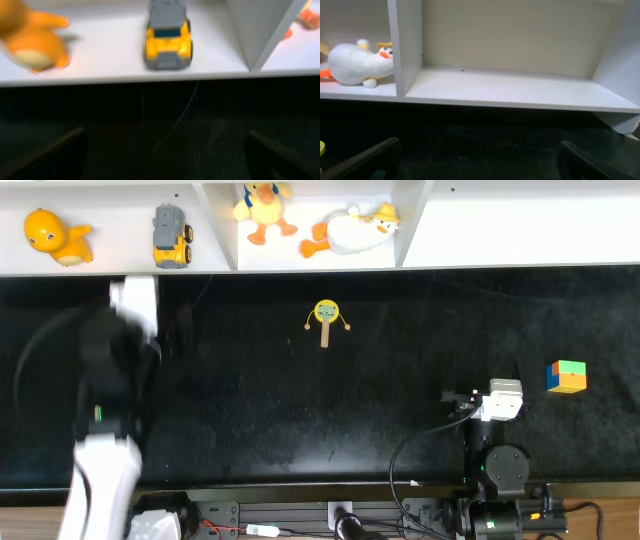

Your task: Store Toys

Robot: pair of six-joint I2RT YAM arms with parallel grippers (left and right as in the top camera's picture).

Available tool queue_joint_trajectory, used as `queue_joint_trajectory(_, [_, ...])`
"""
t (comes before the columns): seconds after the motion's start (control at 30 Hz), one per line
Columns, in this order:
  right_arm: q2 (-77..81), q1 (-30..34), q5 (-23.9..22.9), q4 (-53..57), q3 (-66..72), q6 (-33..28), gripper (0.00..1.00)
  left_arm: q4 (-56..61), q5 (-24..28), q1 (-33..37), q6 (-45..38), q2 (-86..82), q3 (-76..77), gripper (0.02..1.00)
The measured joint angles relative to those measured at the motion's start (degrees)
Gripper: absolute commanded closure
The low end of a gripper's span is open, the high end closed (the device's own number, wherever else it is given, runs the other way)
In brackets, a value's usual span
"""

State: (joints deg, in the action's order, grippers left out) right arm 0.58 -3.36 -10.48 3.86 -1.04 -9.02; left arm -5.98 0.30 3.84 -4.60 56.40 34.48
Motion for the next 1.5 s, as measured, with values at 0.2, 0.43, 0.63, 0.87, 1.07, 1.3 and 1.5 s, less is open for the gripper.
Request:
queue_joint_trajectory(0.2, [0.1,0.0,0.0,0.0,0.0,0.0,0.005,20.7,-0.1,0.8,0.0,-22.1,-20.9,0.020])
queue_joint_trajectory(0.43, [0.0,0.0,0.0,0.0,0.0,0.0,0.005,22.6,0.8,0.8,0.0,-43.0,-33.4,0.020])
queue_joint_trajectory(0.63, [0.1,0.0,0.0,-0.1,0.0,0.0,0.005,8.2,0.7,0.8,0.0,-54.8,-33.8,0.020])
queue_joint_trajectory(0.87, [0.0,0.0,0.0,-0.1,0.0,0.0,0.005,1.4,0.4,0.8,4.1,-55.6,-34.0,0.023])
queue_joint_trajectory(1.07, [0.1,0.0,0.0,-0.1,0.0,0.0,0.005,1.4,0.3,0.8,5.1,-55.6,-34.0,0.020])
queue_joint_trajectory(1.3, [0.0,0.0,0.0,0.0,0.0,0.0,0.005,1.4,0.3,0.8,5.1,-55.6,-34.0,0.020])
queue_joint_trajectory(1.5, [0.0,0.0,0.0,-0.1,0.0,0.0,0.005,1.4,0.3,0.8,5.1,-55.6,-34.0,0.020])
